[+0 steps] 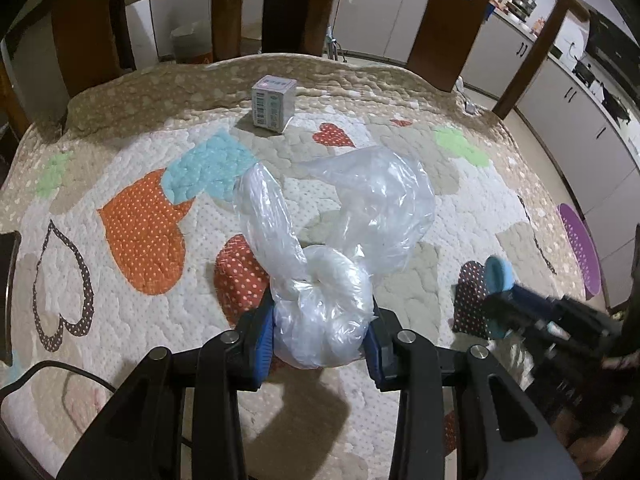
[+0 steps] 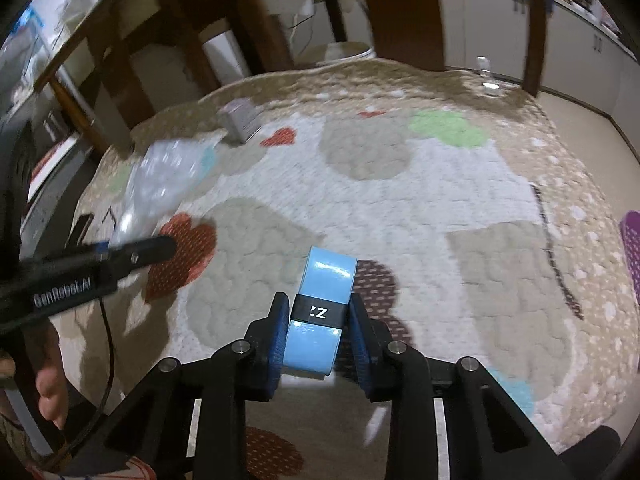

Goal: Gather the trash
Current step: 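Carry both items over the purple basket and open both tools to drop them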

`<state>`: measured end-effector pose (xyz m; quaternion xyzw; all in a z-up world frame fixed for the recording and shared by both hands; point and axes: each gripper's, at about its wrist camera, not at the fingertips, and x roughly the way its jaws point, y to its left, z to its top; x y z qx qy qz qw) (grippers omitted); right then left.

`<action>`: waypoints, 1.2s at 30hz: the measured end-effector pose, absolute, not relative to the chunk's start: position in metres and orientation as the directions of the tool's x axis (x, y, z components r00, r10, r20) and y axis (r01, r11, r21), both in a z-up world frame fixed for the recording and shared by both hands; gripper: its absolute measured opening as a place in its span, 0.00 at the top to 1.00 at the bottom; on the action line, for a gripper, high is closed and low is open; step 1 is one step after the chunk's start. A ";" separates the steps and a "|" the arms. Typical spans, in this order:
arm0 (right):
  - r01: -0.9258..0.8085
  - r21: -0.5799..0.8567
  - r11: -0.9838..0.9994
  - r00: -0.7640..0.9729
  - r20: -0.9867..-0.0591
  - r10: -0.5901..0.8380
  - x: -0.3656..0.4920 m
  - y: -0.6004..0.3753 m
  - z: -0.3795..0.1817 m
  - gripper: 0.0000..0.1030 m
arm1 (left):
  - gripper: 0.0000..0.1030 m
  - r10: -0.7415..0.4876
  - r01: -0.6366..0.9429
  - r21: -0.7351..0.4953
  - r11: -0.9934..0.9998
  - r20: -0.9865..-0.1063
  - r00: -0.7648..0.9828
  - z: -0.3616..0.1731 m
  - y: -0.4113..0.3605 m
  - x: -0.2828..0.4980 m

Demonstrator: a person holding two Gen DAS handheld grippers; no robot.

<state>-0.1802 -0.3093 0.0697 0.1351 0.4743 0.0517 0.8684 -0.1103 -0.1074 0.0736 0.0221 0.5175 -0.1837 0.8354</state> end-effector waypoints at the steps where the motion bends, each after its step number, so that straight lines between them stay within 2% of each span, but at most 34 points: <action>1: 0.048 0.289 0.956 0.550 -0.806 0.216 -0.182 -0.314 0.071 0.69 | 0.65 -0.275 0.337 -0.138 0.931 -0.872 0.405 0.075 -0.111 -0.113; 15: 0.110 0.356 0.928 0.628 -0.749 0.213 -0.208 -0.355 0.092 0.69 | 0.65 -0.254 0.412 -0.061 0.909 -0.865 0.432 0.093 -0.152 -0.142; 24: 0.125 0.363 0.923 0.659 -0.726 0.196 -0.225 -0.369 0.095 0.69 | 0.65 -0.179 0.437 0.051 0.898 -0.864 0.470 0.100 -0.180 -0.162; 36: 0.179 0.376 0.909 0.697 -0.701 0.153 -0.237 -0.403 0.099 0.69 | 0.65 -0.170 0.494 0.095 0.864 -0.870 0.464 0.099 -0.215 -0.171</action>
